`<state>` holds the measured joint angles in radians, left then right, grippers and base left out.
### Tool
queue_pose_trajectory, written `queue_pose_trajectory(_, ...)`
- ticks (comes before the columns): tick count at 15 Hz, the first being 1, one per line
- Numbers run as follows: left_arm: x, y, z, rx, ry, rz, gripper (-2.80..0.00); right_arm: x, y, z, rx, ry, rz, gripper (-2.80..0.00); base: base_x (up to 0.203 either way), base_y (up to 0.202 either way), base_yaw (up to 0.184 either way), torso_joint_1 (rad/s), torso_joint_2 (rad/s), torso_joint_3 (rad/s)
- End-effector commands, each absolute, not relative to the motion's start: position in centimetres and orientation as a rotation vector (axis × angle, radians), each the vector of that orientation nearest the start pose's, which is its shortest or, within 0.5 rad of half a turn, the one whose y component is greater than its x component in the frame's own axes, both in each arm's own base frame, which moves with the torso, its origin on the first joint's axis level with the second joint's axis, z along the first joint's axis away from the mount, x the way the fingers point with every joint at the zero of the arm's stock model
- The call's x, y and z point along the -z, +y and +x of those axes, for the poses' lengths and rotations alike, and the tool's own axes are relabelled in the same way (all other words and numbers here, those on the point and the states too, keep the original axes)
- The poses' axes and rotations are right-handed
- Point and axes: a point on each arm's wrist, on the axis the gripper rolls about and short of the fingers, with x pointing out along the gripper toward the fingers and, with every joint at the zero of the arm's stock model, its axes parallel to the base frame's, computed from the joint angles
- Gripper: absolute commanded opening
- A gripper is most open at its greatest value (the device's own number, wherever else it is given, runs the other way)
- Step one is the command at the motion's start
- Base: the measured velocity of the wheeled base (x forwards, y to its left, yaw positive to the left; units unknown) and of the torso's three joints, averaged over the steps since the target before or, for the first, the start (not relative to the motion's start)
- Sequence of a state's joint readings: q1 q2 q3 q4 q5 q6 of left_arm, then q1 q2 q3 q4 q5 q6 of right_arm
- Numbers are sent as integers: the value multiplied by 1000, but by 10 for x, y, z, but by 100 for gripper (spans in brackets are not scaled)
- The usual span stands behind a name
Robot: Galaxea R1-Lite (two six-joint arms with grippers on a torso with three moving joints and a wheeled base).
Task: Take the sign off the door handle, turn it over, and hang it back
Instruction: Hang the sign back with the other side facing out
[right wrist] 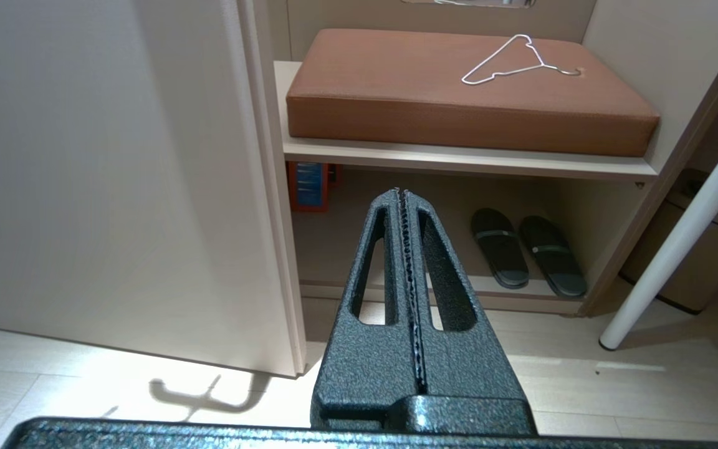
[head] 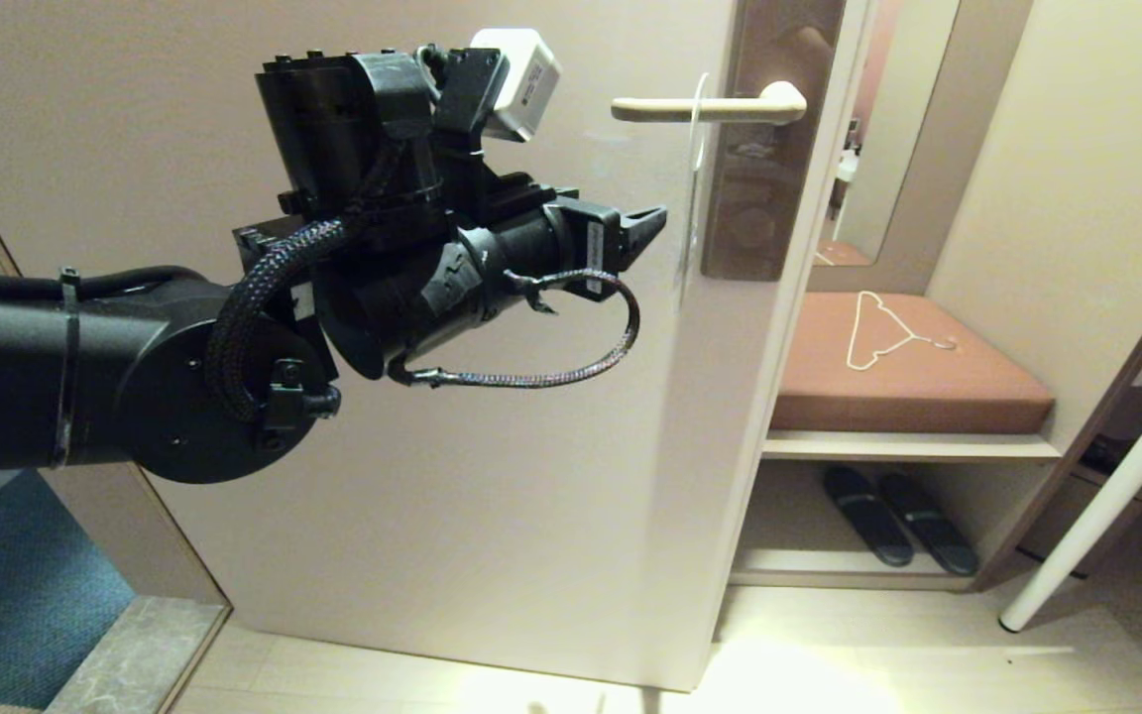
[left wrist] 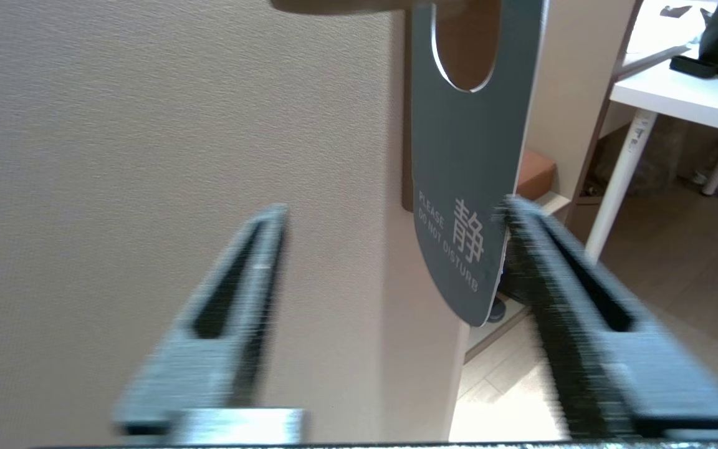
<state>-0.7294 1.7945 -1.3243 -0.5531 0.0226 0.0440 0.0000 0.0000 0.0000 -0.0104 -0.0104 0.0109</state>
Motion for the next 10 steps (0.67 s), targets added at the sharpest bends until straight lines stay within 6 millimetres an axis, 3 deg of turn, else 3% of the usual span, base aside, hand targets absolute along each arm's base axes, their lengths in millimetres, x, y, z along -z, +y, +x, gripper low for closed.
queue_pose_trajectory(1, -292, -237, 266, 703, -105, 7, -280, -77, 0, -23, 11, -11, 11, -280, 0, 0, 0, 0, 0, 0)
queue_pose_trajectory(6, -293, -231, 268, 683, -105, 11, -280, -77, 0, -23, 11, -10, 12, -280, 0, 0, 0, 0, 0, 0)
queue_pose_trajectory(10, -287, -240, 271, 695, -93, 26, -280, -76, 0, -23, 11, -9, 12, -280, 0, 0, 0, 0, 0, 0)
